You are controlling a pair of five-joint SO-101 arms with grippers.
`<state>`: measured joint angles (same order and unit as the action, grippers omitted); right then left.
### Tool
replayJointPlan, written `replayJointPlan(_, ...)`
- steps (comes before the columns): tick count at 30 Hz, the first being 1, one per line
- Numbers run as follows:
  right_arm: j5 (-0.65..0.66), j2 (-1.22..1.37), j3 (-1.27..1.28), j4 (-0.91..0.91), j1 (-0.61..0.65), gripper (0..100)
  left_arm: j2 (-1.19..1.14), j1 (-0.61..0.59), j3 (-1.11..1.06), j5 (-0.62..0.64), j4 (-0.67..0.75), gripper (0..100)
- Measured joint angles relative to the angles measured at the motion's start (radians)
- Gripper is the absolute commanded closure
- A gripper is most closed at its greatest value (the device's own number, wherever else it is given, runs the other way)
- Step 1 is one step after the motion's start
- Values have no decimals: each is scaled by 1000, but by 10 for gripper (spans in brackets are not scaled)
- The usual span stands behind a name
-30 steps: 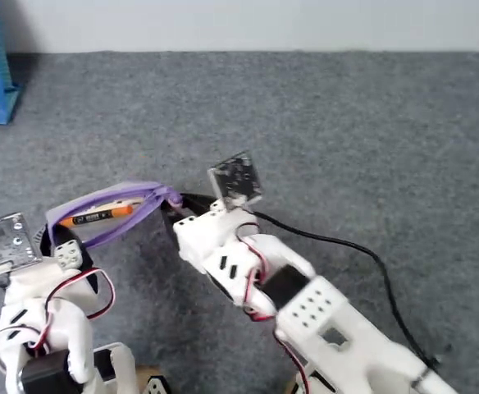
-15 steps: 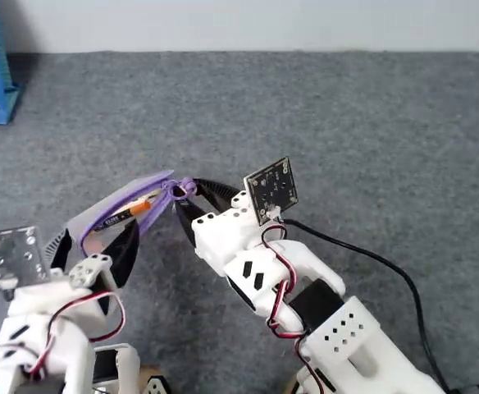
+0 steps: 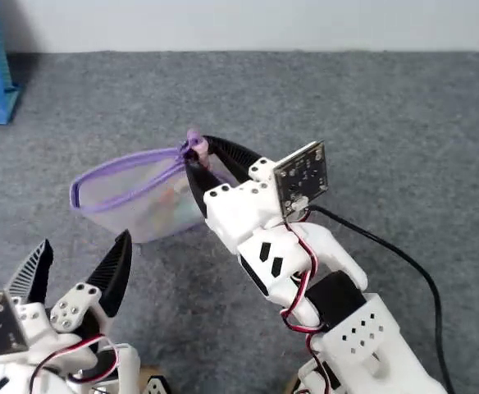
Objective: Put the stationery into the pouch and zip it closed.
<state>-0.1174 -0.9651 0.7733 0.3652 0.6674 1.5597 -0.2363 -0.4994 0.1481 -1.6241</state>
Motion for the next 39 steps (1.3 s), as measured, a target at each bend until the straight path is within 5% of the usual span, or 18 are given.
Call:
replayJointPlan(11, 95, -3, -219, 344, 101, 991, 0, 0, -147, -91, 41, 666)
replayJointPlan(25, 233, -28, -405, 776, 141, 991, -2, -100, -529, -49, 499, 666)
replayJointPlan(39, 236, -40, -407, 839, 141, 991, -2, 226, -555, 52, 598, 710)
